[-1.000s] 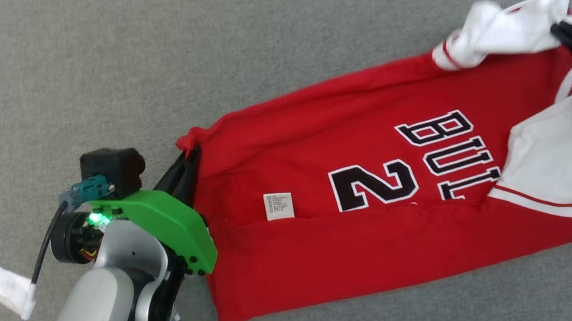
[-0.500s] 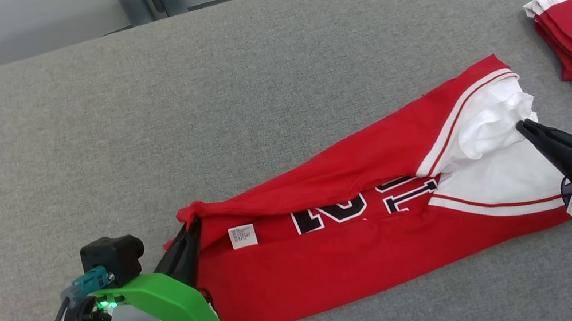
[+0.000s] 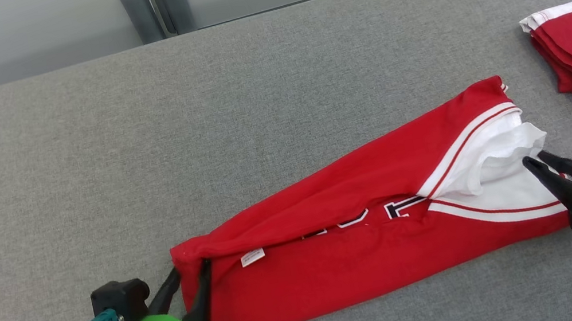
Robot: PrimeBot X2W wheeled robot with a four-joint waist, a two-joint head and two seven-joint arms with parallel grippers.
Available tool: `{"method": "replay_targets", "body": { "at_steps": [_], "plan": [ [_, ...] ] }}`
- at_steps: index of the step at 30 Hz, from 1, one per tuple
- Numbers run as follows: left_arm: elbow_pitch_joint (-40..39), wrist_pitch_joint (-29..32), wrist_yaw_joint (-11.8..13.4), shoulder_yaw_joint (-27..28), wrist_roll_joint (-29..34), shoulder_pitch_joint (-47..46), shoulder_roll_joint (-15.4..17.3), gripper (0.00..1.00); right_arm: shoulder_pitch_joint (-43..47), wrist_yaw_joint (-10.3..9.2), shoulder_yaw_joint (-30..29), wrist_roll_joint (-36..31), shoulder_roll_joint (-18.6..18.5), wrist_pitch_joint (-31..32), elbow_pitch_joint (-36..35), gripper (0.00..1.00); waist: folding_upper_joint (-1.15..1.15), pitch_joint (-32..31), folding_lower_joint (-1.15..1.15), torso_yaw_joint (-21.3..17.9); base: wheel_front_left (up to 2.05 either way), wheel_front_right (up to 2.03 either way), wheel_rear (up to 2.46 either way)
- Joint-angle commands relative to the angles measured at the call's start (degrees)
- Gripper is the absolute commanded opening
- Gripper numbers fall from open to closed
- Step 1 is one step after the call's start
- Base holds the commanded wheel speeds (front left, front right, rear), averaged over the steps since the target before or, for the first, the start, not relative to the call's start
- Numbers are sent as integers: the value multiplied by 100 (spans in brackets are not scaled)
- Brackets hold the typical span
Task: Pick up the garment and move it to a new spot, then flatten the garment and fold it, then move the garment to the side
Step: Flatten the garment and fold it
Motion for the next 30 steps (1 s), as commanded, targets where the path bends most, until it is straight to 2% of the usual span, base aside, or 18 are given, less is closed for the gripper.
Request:
{"method": "replay_targets", "body": {
  "at_steps": [1, 2, 5, 9, 14, 17, 22, 26, 28, 29, 30],
  "plan": [
    [68, -182, -33, -26, 210, 56, 97, 100, 25, 1, -83, -175, -46, -24, 68, 100, 0, -17, 0, 1, 0, 0, 0],
    [137, -279, 1, -21, 223, 106, 97, 100, 15, 0, -133, -261, -50, -10, 91, 100, 0, -22, 0, 1, 0, 0, 0],
    [316, -853, 346, 189, 474, 336, 110, 100, -54, 0, -348, -386, -52, 114, 14, 100, 0, -30, 0, -12, 0, 0, 0],
    [197, -1648, 674, 509, 633, 601, 50, 100, -157, -1, -727, -586, -90, 376, -87, 100, 0, 94, 0, 105, 0, 0, 0],
    [-29, -1984, 789, 779, 998, 565, -274, 100, -451, 0, -933, -1071, 246, 812, 466, 100, 0, 276, 0, 414, 0, 0, 0],
    [-219, -1996, 728, 955, 1280, 567, -621, 100, -673, -4, -1016, -1373, 429, 1021, 969, 100, 0, 341, 0, 559, 0, 0, 0],
    [-255, -2000, 394, 1303, 1697, 837, -1162, 100, -825, -2, -1051, -1768, 672, 1213, 1697, 100, 0, 328, 0, 758, 0, 0, 0],
    [-304, -1997, 89, 1648, 1961, 981, -1484, 100, -782, 9, -923, -1485, 883, 1418, 2029, 100, 0, 262, 0, 863, 0, 0, 0],
    [-291, -1997, -52, 1802, 2045, 1121, -1628, 100, -733, 24, -769, -1029, 1085, 1597, 2117, 100, 0, 179, 0, 902, 0, 0, 0],
    [-286, -1997, -114, 1846, 2085, 1154, -1670, 100, -709, 28, -751, -785, 1147, 1626, 2110, 47, 0, 127, 0, 923, 0, 0, 0],
    [-267, -1997, -189, 1895, 2102, 1204, -1710, 100, -716, 28, -826, -578, 1114, 1579, 2113, 0, 0, 66, 0, 941, 0, 0, 0]
  ]
}}
